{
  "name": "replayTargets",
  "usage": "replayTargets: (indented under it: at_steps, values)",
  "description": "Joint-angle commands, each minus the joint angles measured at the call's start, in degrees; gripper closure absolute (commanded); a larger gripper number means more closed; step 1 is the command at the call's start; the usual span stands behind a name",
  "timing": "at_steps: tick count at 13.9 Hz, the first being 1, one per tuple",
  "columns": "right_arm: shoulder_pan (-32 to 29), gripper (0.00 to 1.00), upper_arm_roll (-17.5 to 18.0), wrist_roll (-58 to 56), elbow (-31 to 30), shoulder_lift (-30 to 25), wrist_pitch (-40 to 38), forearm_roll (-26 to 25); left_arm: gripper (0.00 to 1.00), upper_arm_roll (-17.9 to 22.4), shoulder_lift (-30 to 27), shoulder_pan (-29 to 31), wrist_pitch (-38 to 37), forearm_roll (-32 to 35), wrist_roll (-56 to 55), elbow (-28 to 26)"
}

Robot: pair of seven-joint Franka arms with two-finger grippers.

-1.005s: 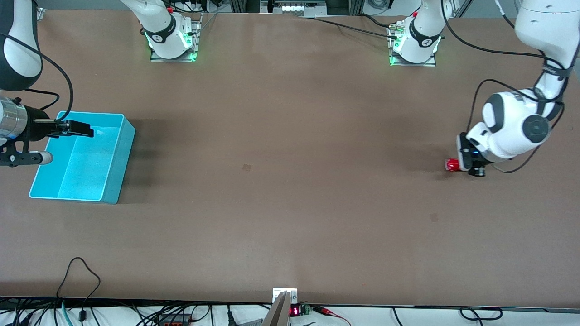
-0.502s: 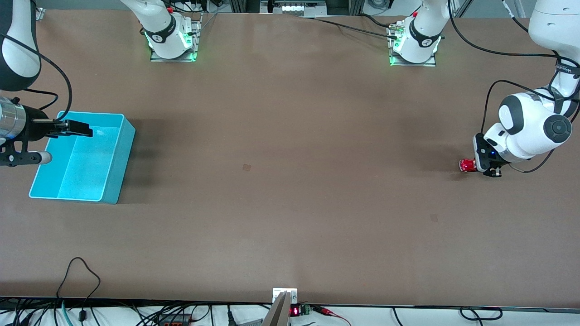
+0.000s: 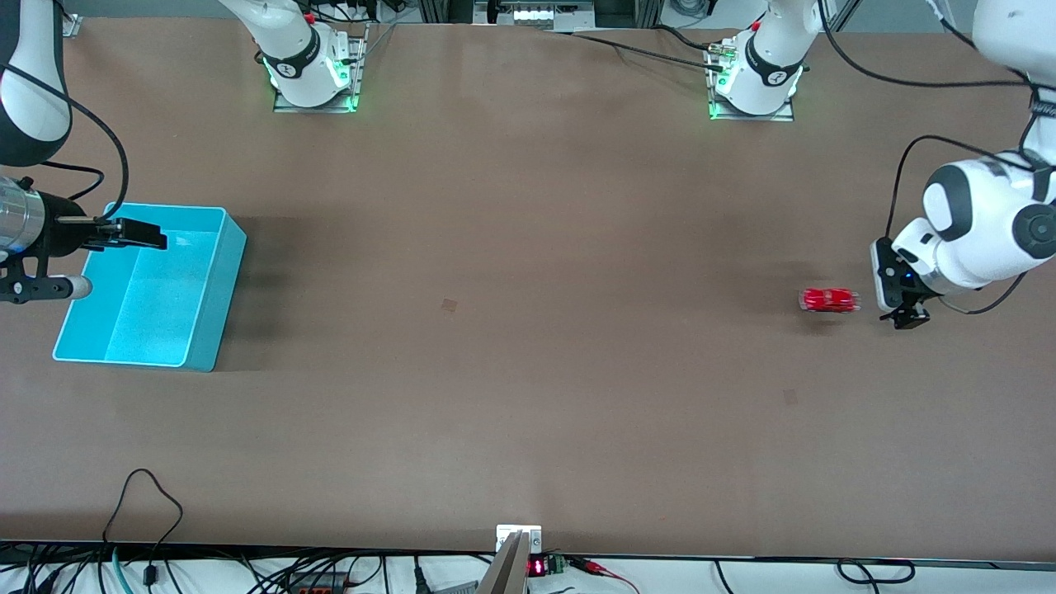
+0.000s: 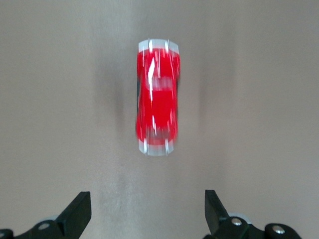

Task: Wind red beetle toy and store in blue box
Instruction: 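Release the car with the left gripper and lift away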

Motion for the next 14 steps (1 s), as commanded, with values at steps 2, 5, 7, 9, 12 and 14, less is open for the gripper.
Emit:
replayTargets:
  at_steps: [2, 5, 7, 9, 12, 14]
  values:
    - [-0.67, 0.0, 0.25, -1.23, 0.89, 0.31, -0.88, 0.41, 0.0, -0.8, -5.42, 0.34, -6.88, 0.98, -4.16, -0.75]
    - [-0.76, 0.0, 0.25, -2.19, 0.98, 0.31, -0.88, 0.5, 0.0, -1.77, -10.34, 0.34, -13.73, 0.98, -7.94, -0.48]
    - [-1.11, 0.0, 0.25, -2.37, 0.98, 0.31, -0.88, 0.41, 0.0, -3.25, -13.33, 0.34, -18.48, 0.98, -10.23, 0.83]
    - [-1.2, 0.0, 0.25, -2.46, 0.89, 0.31, -1.15, 0.41, 0.0, -4.4, -14.92, 0.43, -25.15, 0.98, -13.83, 3.89]
    - [-1.29, 0.0, 0.25, -2.2, 0.8, 0.57, -1.15, 0.5, 0.0, -5.9, -15.28, 0.43, -34.82, 1.07, -18.13, 9.87]
    - [-1.55, 0.0, 0.25, -2.37, 0.8, 0.66, -1.15, 0.5, 0.0, -7.47, -15.28, 0.43, -40.01, 1.07, -22.86, 13.74]
